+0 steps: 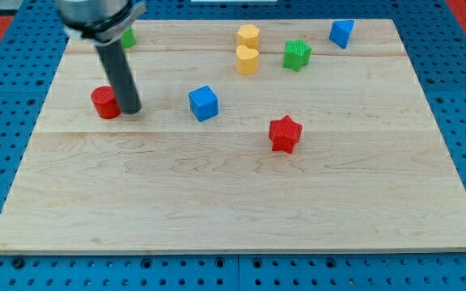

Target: Move the green star to the diagonal top right side of the red star

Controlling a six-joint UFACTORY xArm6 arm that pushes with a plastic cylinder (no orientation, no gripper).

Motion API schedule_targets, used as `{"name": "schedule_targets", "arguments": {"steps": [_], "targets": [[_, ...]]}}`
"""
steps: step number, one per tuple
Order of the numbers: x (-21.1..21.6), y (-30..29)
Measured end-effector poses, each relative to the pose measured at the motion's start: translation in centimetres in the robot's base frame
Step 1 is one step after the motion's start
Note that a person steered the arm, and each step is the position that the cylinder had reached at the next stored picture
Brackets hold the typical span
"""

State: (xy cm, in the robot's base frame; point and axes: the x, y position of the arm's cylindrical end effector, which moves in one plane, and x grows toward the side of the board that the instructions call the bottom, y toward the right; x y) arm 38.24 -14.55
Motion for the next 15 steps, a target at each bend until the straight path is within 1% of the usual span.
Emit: {"name": "schedule_targets", "arguments": {"steps": [1,2,3,4,5,6,8,9,10,12,13,14,15], "targets": [[-5.8,2.3],[-9.4,6.3],[-9.3,7.3],[-10.1,9.6],[-10.2,9.8],[-10.6,11.9],[-12.4,13.5],[-12.4,17.9],[-11.8,21.0],[-5.5,25.6],[-8.5,22.4],[-10.1,21.2],[-13.0,25.6]]}}
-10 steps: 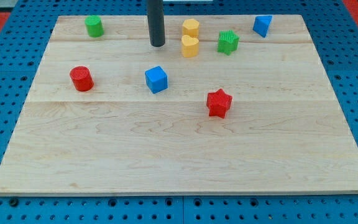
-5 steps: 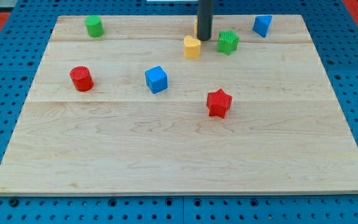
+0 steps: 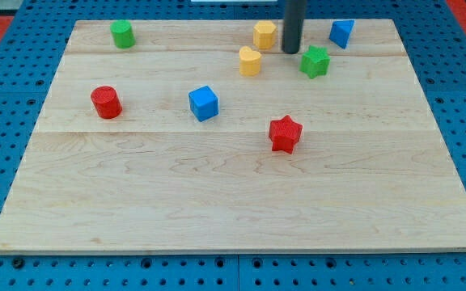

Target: Move the green star to the diagonal top right side of the red star

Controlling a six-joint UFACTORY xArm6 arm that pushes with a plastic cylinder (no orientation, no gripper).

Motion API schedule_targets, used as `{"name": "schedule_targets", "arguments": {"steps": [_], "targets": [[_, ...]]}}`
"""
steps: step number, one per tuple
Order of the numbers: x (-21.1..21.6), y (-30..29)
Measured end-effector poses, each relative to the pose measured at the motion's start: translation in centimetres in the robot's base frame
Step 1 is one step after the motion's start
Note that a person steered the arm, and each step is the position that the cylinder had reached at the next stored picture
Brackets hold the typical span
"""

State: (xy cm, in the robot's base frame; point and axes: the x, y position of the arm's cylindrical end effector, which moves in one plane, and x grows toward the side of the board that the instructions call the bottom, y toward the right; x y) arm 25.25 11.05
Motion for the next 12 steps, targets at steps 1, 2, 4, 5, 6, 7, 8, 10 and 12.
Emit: {"name": "schedule_targets", "arguments": {"steps": [1,2,4,5,6,7,8,10,12], "targets": [[-0.1,4.2],[4.8,4.6],[4.7,0.9],[1.5,1.1],[1.7,-2.9],[5.1,-3.7],[7.0,-3.6],[9.5,-1.7],[12.5,-4.7]]}}
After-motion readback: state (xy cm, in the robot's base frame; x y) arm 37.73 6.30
